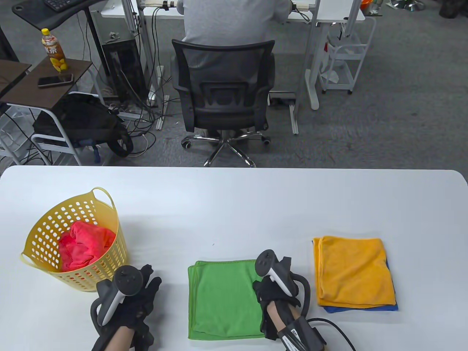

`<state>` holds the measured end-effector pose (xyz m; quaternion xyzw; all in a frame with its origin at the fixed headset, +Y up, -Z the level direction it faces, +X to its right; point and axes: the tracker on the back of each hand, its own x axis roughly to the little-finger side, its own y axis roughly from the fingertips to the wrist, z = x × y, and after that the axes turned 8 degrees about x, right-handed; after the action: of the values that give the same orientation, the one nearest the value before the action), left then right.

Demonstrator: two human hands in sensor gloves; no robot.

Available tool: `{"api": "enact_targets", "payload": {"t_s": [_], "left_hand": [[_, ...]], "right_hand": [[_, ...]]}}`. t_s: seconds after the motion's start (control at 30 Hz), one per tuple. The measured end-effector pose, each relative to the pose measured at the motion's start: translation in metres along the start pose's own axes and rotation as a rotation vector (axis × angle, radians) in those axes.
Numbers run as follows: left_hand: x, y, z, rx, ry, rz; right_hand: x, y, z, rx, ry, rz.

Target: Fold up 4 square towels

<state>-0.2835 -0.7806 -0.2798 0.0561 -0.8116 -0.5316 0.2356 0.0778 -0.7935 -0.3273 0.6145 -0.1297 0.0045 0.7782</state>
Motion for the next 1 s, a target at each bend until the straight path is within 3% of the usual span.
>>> {"api": "enact_targets", "payload": {"t_s": [0.2,0.33,0.57,0.67,0.8,1.0], "left_hand": [[0.0,0.002,0.001,-0.01,0.012,-0.006],[0.0,0.003,0.002,-0.023,0.017,-0.007],[-0.001,0.004,0.003,-0.02,0.015,-0.007],[0.0,0.004,0.004,-0.025,0.019,-0.005],[0.001,0.005,0.006,-0.037,0.023,-0.004],[0.002,0.005,0.005,-0.04,0.012,0.003]], "right_hand": [[0.006,0.003,-0.003,-0.007,-0.239,-0.035],[0.014,0.017,-0.03,0.109,-0.368,-0.175],[0.022,0.022,-0.079,0.439,-0.138,-0.229],[0.025,0.012,-0.1,0.457,-0.055,-0.225],[0.037,0.001,-0.133,0.448,-0.125,-0.199],[0.098,0.004,-0.193,0.523,-0.228,-0.131]]}}
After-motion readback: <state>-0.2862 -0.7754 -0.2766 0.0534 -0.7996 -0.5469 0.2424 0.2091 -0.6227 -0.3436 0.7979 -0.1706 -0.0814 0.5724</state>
